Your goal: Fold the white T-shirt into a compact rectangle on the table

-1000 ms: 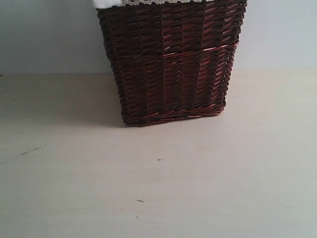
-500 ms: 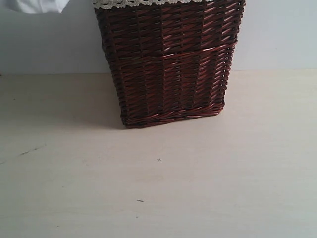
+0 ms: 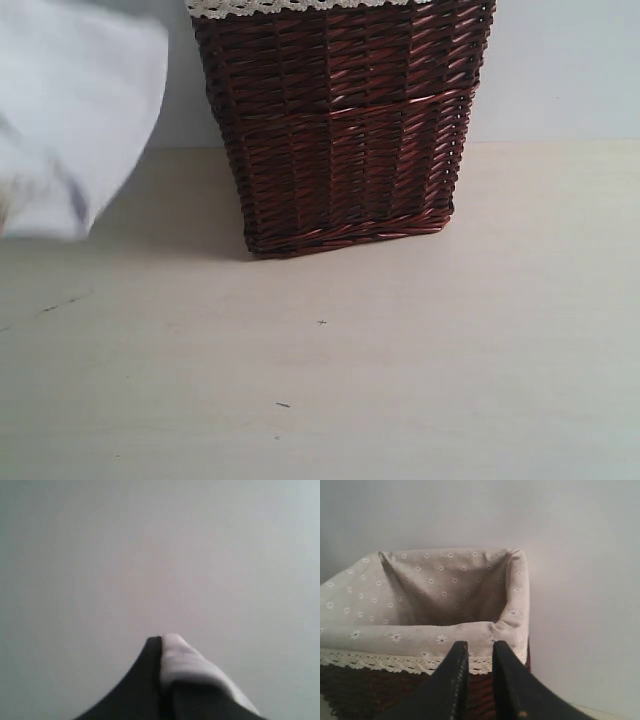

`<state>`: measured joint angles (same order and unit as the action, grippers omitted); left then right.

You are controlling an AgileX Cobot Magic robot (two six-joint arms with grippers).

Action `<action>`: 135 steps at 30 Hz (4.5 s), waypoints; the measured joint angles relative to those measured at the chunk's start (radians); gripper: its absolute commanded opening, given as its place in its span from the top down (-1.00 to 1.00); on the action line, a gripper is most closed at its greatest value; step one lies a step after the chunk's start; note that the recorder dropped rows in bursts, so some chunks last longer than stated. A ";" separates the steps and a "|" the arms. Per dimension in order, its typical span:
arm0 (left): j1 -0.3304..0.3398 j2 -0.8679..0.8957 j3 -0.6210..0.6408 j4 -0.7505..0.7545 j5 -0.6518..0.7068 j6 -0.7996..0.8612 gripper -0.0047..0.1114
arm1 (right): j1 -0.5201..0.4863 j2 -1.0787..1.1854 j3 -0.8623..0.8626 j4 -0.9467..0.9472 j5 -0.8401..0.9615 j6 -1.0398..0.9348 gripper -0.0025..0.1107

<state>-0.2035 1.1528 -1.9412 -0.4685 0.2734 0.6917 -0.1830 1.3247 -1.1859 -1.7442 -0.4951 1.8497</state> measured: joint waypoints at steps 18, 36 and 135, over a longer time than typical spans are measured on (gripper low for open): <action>0.000 0.090 0.006 -0.015 0.192 0.019 0.92 | 0.217 0.349 -0.034 -0.006 0.119 -0.144 0.96; 0.000 0.090 0.006 0.005 0.208 0.063 0.92 | 0.224 0.539 -0.306 -0.046 -0.167 -0.085 0.78; -0.177 0.477 0.430 0.280 0.593 -0.421 -0.45 | 0.714 -0.460 0.283 0.164 0.517 -0.571 -0.07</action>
<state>-0.3806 1.6298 -1.5115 -0.1887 0.8661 0.2710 0.5306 0.8651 -0.9031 -1.5799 0.0215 1.2783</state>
